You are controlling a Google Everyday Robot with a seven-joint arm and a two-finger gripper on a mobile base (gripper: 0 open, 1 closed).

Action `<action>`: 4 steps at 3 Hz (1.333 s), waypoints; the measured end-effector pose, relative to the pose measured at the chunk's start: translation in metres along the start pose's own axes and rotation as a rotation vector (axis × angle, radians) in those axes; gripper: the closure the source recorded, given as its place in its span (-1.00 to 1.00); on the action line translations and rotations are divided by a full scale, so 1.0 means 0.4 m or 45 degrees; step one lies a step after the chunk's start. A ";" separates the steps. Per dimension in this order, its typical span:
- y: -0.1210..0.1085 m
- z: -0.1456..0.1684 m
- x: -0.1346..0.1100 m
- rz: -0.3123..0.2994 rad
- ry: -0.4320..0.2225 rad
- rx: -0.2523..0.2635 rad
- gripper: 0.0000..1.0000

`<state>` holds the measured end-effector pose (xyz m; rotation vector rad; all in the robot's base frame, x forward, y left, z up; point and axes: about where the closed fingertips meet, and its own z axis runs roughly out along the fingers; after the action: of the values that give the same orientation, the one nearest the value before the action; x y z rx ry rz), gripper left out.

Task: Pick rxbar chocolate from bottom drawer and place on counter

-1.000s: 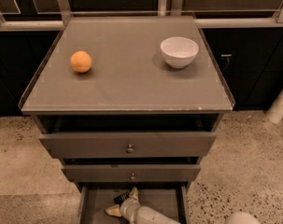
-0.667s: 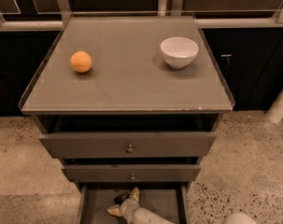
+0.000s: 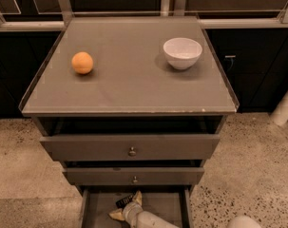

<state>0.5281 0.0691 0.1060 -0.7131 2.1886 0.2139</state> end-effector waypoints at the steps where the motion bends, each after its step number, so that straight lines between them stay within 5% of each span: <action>1: 0.000 0.000 0.000 0.000 0.000 0.000 -0.64; 4: 0.000 0.000 0.000 0.000 0.000 0.000 0.79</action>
Offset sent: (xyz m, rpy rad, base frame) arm 0.0000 0.0000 0.0000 0.0000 0.0000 0.0000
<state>0.5281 0.0691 0.1060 -0.7131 2.1886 0.2139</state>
